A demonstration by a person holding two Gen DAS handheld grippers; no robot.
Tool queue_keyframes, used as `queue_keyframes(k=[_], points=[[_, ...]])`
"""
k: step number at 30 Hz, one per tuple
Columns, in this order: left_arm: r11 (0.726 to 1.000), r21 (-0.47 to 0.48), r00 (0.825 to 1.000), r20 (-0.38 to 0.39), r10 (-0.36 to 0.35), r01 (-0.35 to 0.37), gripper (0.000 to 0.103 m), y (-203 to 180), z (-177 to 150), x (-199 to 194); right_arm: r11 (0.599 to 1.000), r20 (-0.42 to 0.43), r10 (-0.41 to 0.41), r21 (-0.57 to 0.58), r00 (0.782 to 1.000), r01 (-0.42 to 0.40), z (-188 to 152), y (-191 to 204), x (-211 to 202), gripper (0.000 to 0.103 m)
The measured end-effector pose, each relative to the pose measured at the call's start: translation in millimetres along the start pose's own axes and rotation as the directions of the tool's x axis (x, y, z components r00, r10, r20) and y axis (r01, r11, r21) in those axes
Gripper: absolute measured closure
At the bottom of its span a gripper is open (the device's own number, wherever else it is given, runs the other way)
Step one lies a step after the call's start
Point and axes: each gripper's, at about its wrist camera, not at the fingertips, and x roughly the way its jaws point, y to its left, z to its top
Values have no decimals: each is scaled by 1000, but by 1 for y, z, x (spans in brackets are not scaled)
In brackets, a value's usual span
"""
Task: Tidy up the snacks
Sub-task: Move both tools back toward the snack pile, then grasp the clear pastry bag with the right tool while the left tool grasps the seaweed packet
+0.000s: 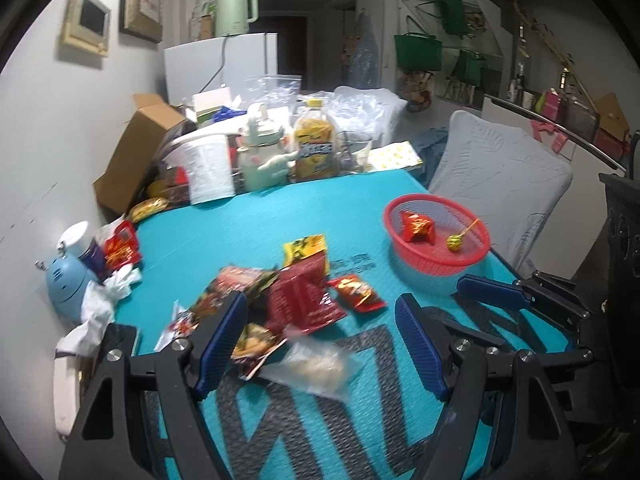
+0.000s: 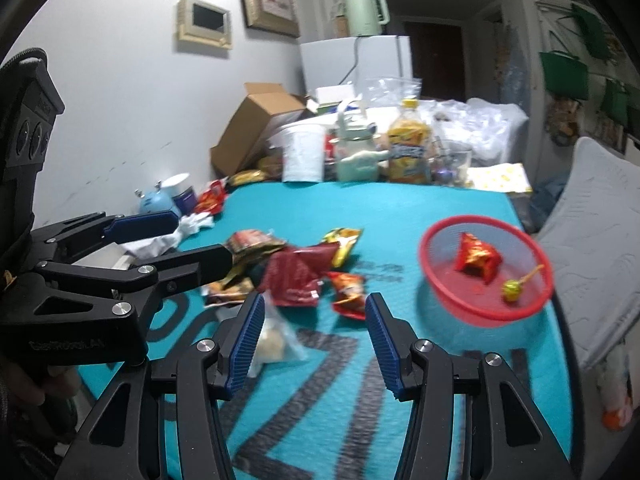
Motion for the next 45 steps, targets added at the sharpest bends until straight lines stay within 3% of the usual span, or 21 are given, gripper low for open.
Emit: queue_keyframes(k=[12, 19, 30, 40, 43, 45], points=[[997, -60, 998, -40, 45, -47, 27, 44, -19, 4, 995, -78, 87, -49, 993, -91, -2, 33, 40, 38], [991, -129, 998, -60, 34, -42, 27, 67, -29, 12, 990, -133, 121, -54, 984, -129, -4, 41, 66, 30], [969, -239, 990, -139, 31, -64, 27, 96, -53, 44, 983, -244, 146, -69, 959, -168, -12, 40, 113, 27], [951, -305, 981, -192, -1, -59, 27, 108, -66, 66, 977, -350, 167, -64, 922, -202, -24, 35, 150, 23], [950, -307, 980, -201, -8, -55, 27, 109, -64, 72, 975, -352, 176, -64, 919, -211, -26, 35, 152, 24], [949, -311, 979, -203, -18, -47, 27, 109, -62, 76, 974, -353, 182, -62, 918, -218, -26, 35, 153, 30]])
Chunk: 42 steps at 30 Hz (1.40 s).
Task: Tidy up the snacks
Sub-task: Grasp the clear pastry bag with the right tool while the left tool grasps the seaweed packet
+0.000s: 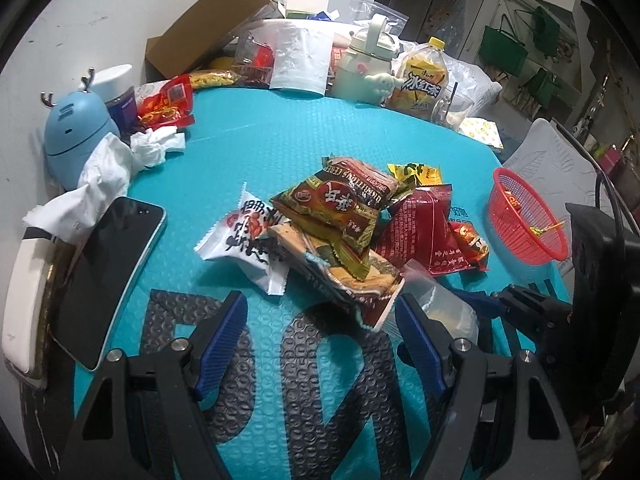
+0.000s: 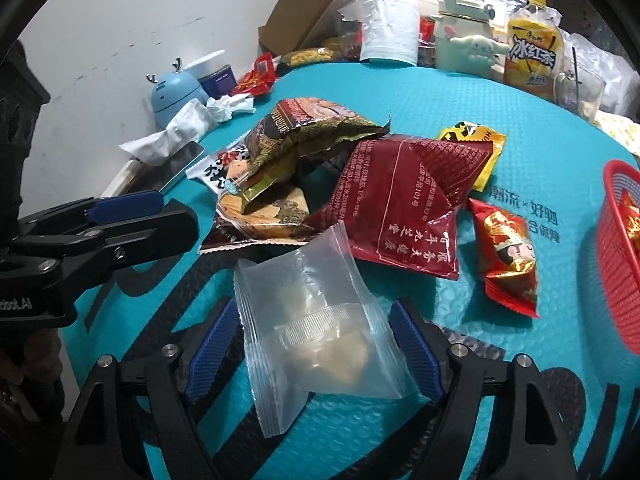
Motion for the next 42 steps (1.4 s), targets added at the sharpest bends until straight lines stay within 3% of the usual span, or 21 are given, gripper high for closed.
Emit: queue_keyframes(k=[2, 5, 16, 18, 24, 28, 32, 36, 42], points=[[1000, 1, 1000, -6, -12, 12, 27, -2, 3, 4, 1000, 2, -1, -3, 1000, 1, 0, 0, -1, 50], [999, -3, 999, -23, -33, 33, 27, -6, 8, 13, 1000, 5, 13, 8, 1000, -13, -1, -3, -4, 56], [1000, -10, 997, -69, 23, -23, 27, -23, 23, 47, 993, 56, -46, 108, 997, 40, -8, -27, -29, 57], [998, 3, 996, -74, 58, -58, 27, -26, 24, 52, 992, 54, -45, 117, 998, 38, -8, -29, -29, 57], [997, 10, 989, -127, 78, -78, 27, -27, 24, 69, 991, 48, -36, 129, 998, 30, -10, -32, -26, 57], [991, 62, 986, -113, 124, -118, 27, -34, 24, 73, 990, 39, -35, 138, 999, 29, -10, -35, -23, 57], [990, 76, 987, -93, 127, -120, 27, -35, 21, 72, 989, 37, -37, 142, 999, 32, -12, -36, -24, 57], [987, 102, 987, -85, 135, -126, 42, -35, 17, 67, 989, 38, -39, 142, 998, 33, -13, -35, -25, 57], [994, 89, 992, -100, 77, -68, 49, -28, 8, 54, 989, 39, -25, 148, 999, 19, -16, -32, -25, 57]])
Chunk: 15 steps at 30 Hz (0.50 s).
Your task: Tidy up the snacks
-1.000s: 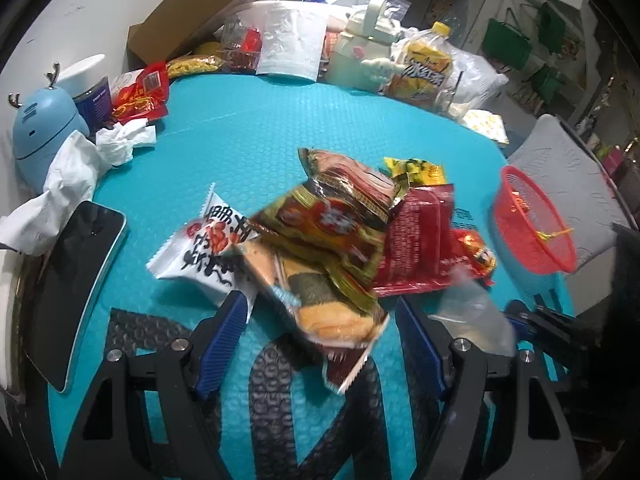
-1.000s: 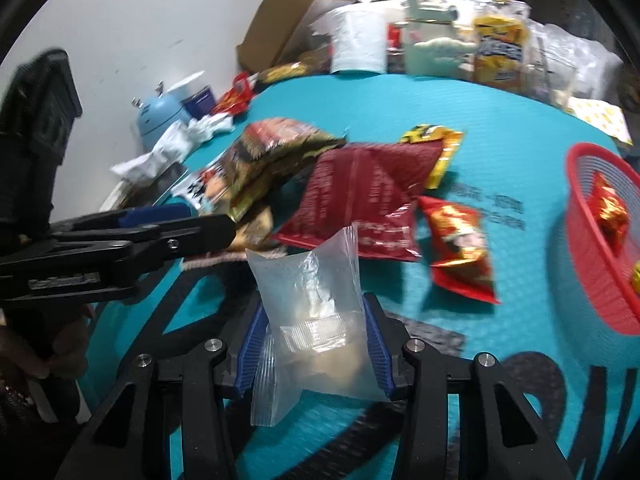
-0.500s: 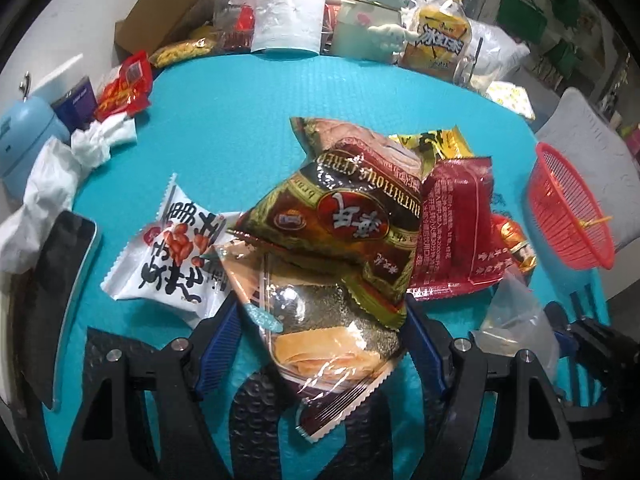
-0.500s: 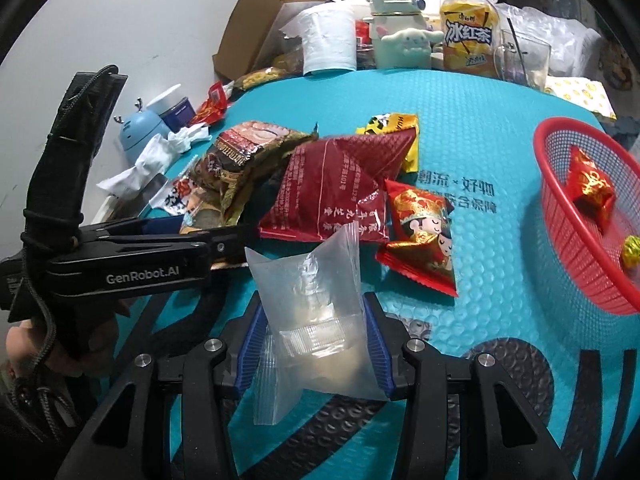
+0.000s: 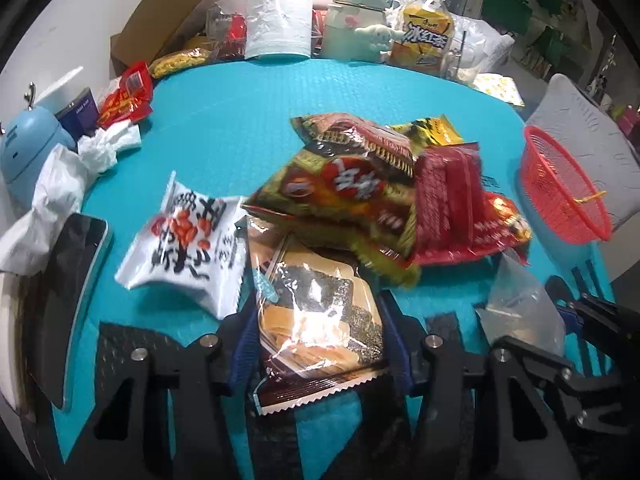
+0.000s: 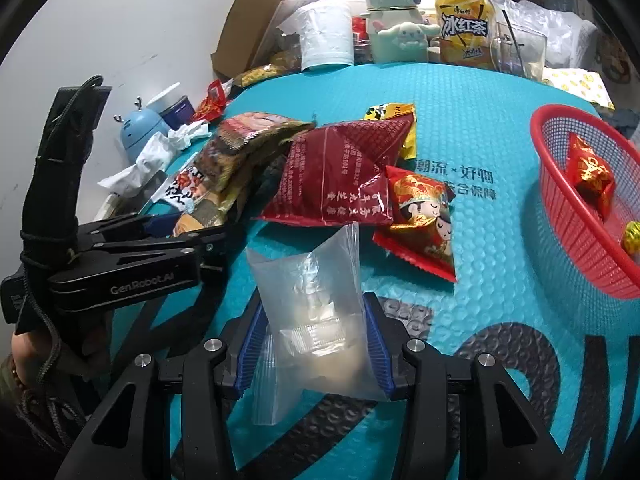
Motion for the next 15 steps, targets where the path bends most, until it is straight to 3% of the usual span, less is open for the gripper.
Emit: queue_keyframes(k=[15], points=[[992, 51, 991, -62, -115, 119, 50, -11, -48, -33, 1000, 13, 0, -11, 1000, 0, -22, 13, -15, 57]])
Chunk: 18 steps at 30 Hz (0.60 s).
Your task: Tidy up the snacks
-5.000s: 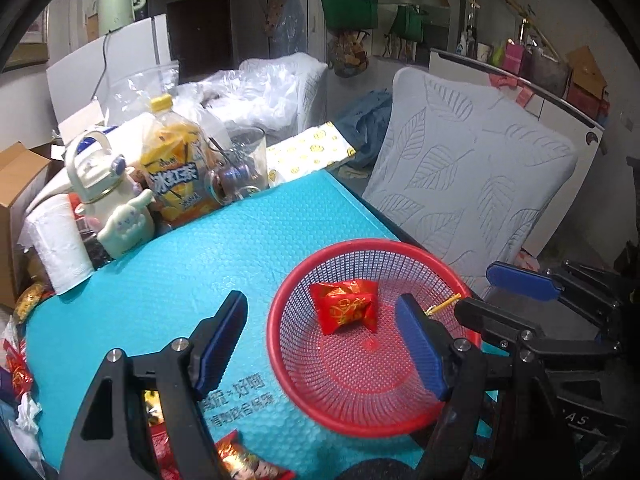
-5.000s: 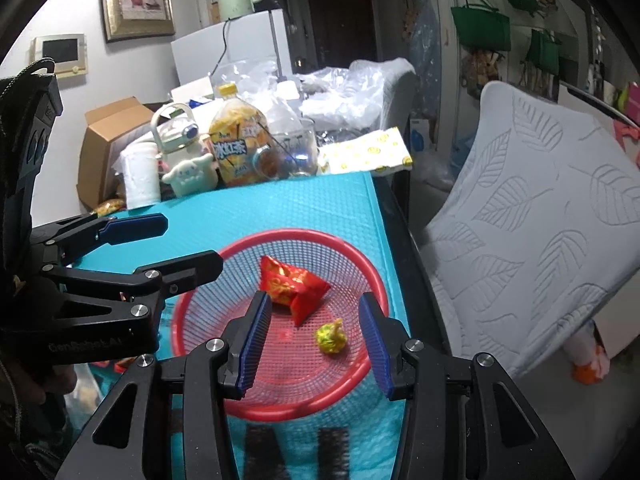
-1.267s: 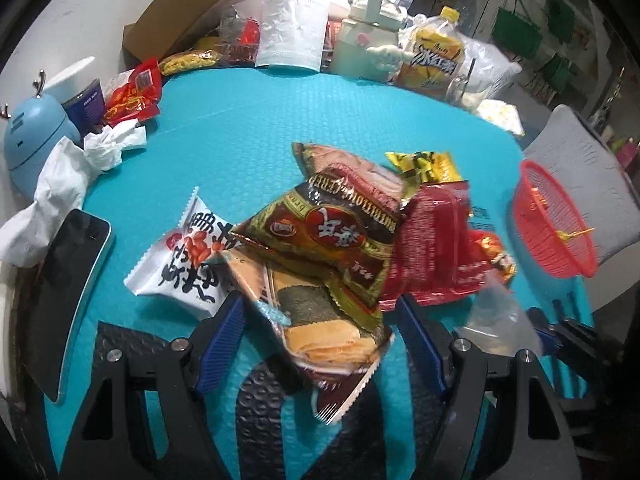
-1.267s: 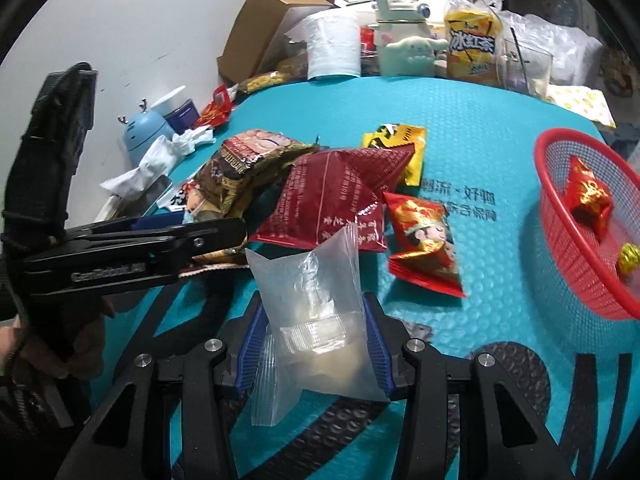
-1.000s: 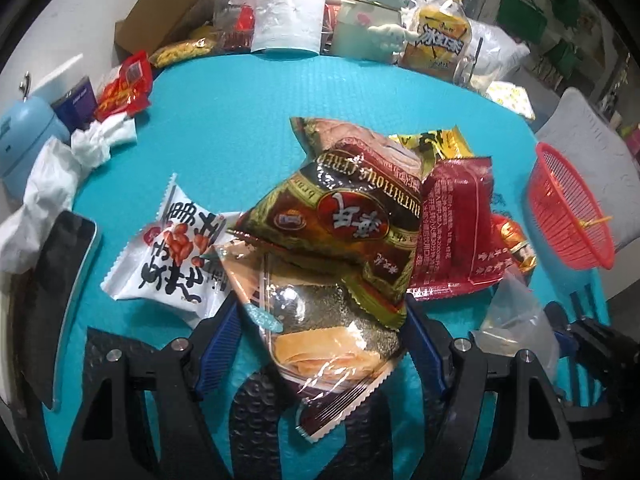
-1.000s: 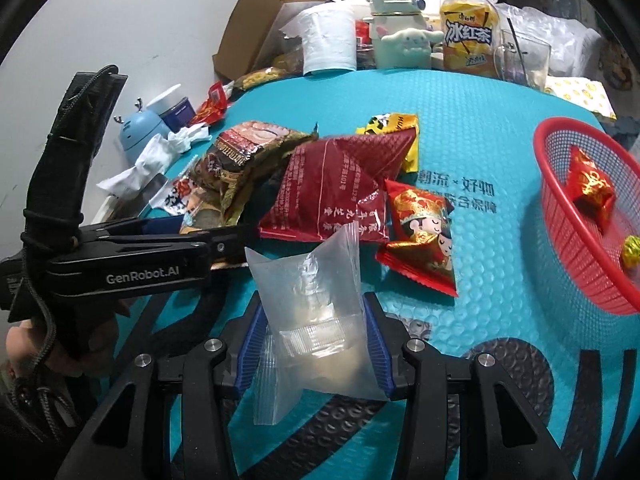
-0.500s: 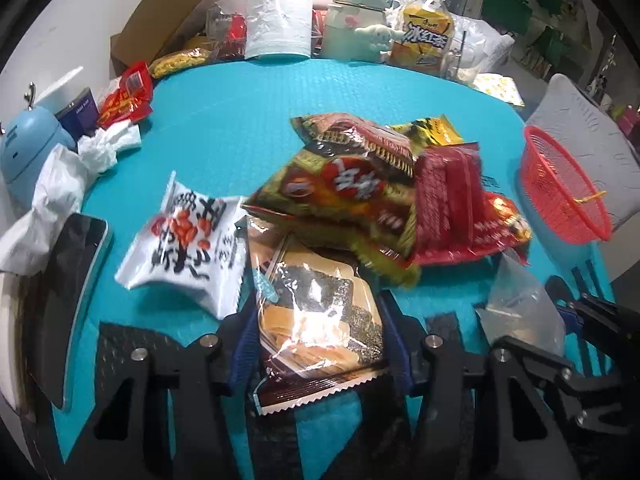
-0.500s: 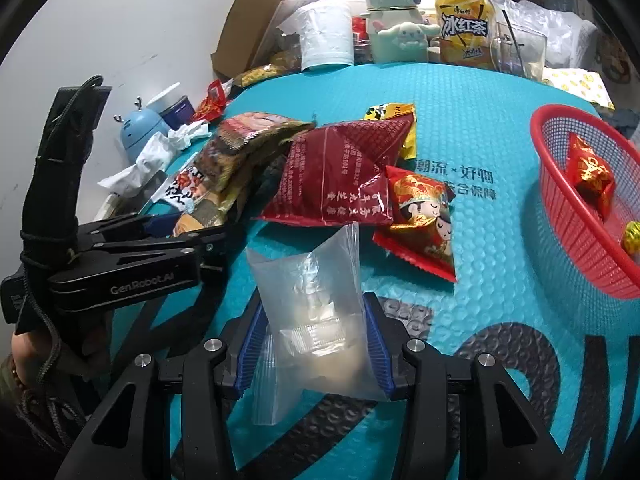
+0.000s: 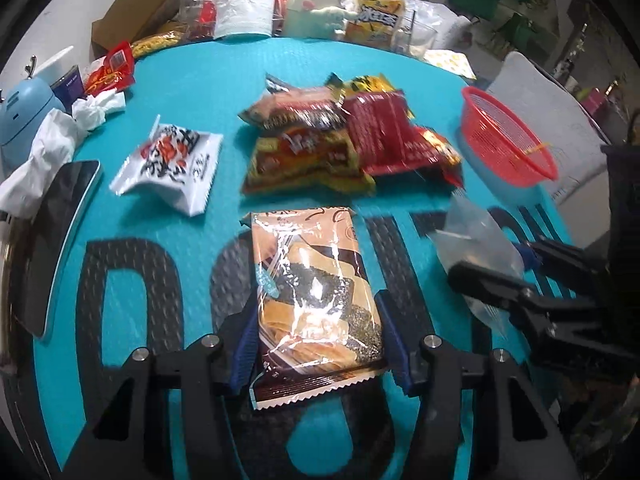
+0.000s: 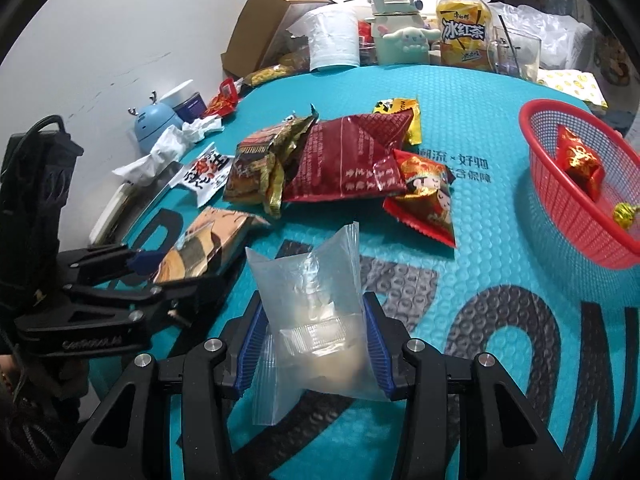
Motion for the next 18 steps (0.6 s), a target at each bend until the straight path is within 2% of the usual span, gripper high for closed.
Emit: queue_keyframes(k=[8, 14, 16, 18], points=[[999, 41, 1000, -17, -13, 14, 50, -7, -15, -7, 1000, -9, -2, -6, 1000, 2, -14, 6, -8, 57], [996, 72, 999, 12, 50, -50, 49, -13, -15, -2, 1000, -20, -9, -6, 1000, 9, -18, 6, -7, 53], [993, 92, 997, 19, 79, -80, 48, -17, -14, 1, 1000, -21, -15, -6, 1000, 15, -19, 5, -7, 48], [989, 105, 995, 23, 102, -103, 40, -20, -12, 4, 1000, -22, -23, -7, 1000, 23, -19, 5, -7, 47]])
